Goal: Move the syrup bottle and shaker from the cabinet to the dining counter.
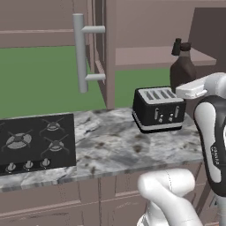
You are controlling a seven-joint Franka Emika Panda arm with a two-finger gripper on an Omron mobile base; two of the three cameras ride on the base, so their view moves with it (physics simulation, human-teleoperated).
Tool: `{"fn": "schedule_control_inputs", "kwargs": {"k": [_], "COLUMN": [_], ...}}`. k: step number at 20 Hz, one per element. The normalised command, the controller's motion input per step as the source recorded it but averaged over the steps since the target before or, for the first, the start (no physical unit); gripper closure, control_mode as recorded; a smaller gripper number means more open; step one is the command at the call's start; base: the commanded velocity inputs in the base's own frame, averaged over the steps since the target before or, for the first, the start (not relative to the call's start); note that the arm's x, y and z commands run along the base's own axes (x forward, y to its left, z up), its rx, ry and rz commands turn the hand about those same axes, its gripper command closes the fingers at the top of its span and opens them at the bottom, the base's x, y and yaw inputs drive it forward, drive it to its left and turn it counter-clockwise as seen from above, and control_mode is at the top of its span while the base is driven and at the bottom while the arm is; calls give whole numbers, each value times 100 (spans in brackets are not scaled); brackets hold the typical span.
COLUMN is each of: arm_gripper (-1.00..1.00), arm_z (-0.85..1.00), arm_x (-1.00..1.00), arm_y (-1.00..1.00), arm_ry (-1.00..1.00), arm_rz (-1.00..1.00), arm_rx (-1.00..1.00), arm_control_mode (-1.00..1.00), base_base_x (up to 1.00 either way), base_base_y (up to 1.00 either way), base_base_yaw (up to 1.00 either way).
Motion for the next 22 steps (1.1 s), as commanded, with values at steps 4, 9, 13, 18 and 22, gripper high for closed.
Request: {"fn": "schedule_control_inputs", "kwargs": {"k": [4,9,13,18,22], "arm_gripper": [100,100,100,100,100], "arm_z": [-17,-19,0,0,0], "arm_x": [0,0,0,0,-1], "arm_y": [6,8,1,0,0], "arm_ry": [0,0,0,0,0], "arm_rz": [-7,-7,-4,0,0], "arm_rx": [0,0,0,0,0], "arm_control_mode": [-100,-100,-100,-100,-100], "base_base_x": [0,0,0,0,0], "base_base_y": [0,0,0,0,0], "base_base_yaw": [0,0,0,0,0]}}
